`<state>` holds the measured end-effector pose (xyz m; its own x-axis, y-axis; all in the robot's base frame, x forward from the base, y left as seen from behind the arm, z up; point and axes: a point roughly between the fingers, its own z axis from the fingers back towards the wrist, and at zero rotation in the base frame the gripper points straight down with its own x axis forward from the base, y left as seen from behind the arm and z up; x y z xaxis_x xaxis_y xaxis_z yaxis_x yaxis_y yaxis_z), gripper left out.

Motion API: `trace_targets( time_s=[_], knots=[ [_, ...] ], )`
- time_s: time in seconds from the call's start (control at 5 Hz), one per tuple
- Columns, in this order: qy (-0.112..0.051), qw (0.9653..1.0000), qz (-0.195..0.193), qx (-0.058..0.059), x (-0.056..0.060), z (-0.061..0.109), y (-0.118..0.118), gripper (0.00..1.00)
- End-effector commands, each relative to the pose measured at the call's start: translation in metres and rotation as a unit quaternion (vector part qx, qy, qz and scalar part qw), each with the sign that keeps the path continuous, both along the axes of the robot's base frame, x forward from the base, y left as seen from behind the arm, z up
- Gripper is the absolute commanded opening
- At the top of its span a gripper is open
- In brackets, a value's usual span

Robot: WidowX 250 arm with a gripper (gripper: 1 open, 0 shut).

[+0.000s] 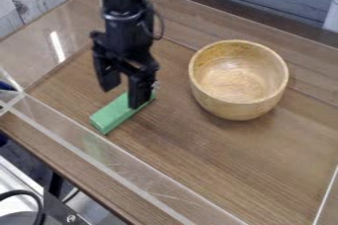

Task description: Put the green block in the brown bowl

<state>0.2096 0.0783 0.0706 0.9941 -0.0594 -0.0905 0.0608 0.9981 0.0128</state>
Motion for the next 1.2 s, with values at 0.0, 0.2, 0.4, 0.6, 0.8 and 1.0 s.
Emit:
trace_targets(
  time_s=[0.0, 0.2, 0.4, 0.6, 0.8, 1.0],
  knots=[
    [-0.024, 0.9997, 0.003, 0.009, 0.001, -0.002, 0.010, 1.00],
    [-0.021, 0.9997, 0.008, 0.010, 0.002, -0.010, 0.011, 1.00],
    [-0.021, 0.9997, 0.011, 0.009, 0.004, -0.014, 0.008, 1.00],
    [-0.021, 0.9997, 0.012, 0.008, 0.006, -0.018, 0.004, 1.00],
    [-0.021, 0.9997, 0.013, 0.008, 0.008, -0.021, 0.001, 1.00],
    [-0.021, 0.9997, 0.012, 0.006, 0.009, -0.024, -0.003, 1.00]
  ],
)
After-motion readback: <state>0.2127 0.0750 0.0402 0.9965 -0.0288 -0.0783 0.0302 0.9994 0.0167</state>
